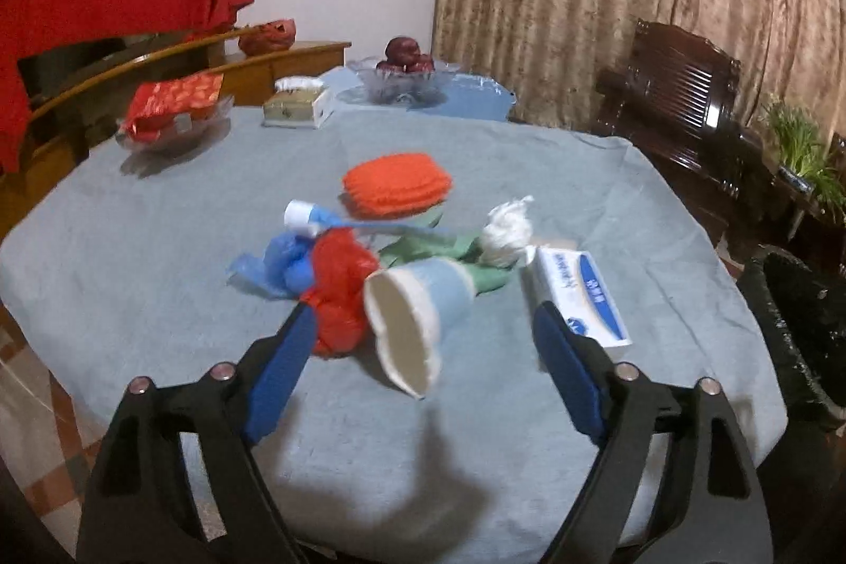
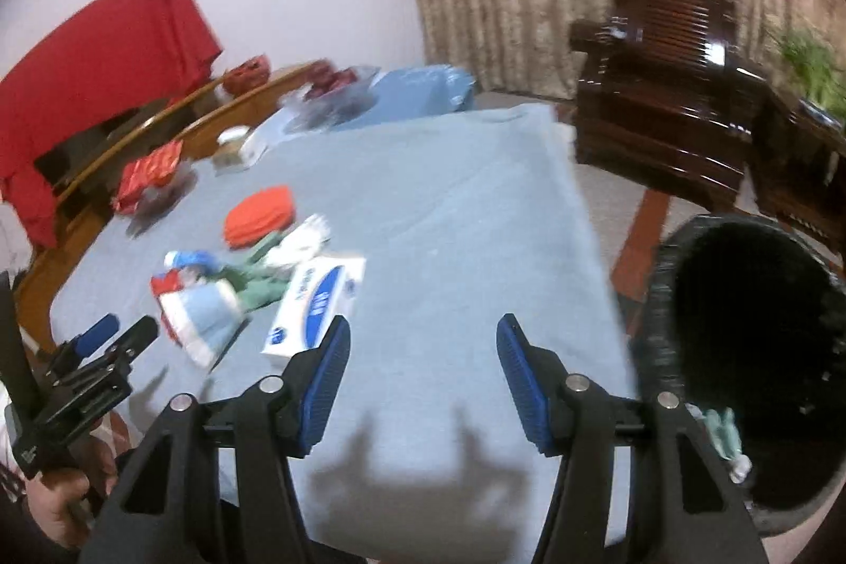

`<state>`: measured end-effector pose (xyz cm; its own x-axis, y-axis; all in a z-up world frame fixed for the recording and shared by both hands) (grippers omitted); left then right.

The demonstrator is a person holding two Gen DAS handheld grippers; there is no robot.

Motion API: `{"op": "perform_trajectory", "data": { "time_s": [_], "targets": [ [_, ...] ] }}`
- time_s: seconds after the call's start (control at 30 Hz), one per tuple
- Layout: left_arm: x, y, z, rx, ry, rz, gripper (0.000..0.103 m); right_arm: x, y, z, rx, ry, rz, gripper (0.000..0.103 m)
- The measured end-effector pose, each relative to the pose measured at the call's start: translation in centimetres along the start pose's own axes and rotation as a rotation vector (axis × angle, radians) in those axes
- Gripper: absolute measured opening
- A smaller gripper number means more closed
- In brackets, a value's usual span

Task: Collect trash
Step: 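Grasp the white-blue paper cup rim with the left tool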

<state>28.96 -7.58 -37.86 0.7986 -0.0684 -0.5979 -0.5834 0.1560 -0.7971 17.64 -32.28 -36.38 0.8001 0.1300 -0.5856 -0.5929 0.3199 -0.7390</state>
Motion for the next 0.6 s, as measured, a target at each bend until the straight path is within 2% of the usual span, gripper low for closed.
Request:
{"op": "perform_trajectory", "data": {
  "time_s": [0.13,0.2,0.33,0.43,0.53,0.57,0.6],
  "targets": [
    [1.8,0.8,0.1,-0.018,0.039,0.034,0.068,2.6,0.9,2.5,-0.025,0.008,0.018,0.057],
    [2.6,1.4,-0.2,-0.004,0.058,0.048,0.062,3.3,1.1,3.0,-0.019,0.010,0.022,0.057],
    [3.4,2.2,-1.4,0.029,0.085,0.057,0.059,4.8,1.1,3.6,-0.018,0.019,0.028,0.057],
    [4.3,2.4,-1.7,0.024,0.102,0.077,0.052,5.4,1.3,3.7,-0.018,0.023,0.041,0.057],
    [5.0,2.5,-2.0,0.031,0.118,0.094,0.027,5.7,1.5,3.7,-0.019,0.025,0.046,0.057],
    [5.2,2.7,-2.1,0.033,0.122,0.100,0.014,5.8,1.6,3.7,-0.020,0.026,0.049,0.057],
    [5.5,2.7,-2.3,0.034,0.132,0.111,0.005,6.1,1.6,3.8,-0.021,0.025,0.055,0.057]
  ]
}}
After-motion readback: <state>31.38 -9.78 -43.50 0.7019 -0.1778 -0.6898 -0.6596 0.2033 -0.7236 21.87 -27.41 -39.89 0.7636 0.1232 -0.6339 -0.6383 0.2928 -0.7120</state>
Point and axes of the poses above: each gripper's, at about its wrist camera, not at the fingertips, and x roughly the way its jaws point, z to its left, y to its underside, the point moved 6 cm from there along x, roughly the way its jaws point, and after that the axes turned 14 degrees about -y, right-handed, at the moved point
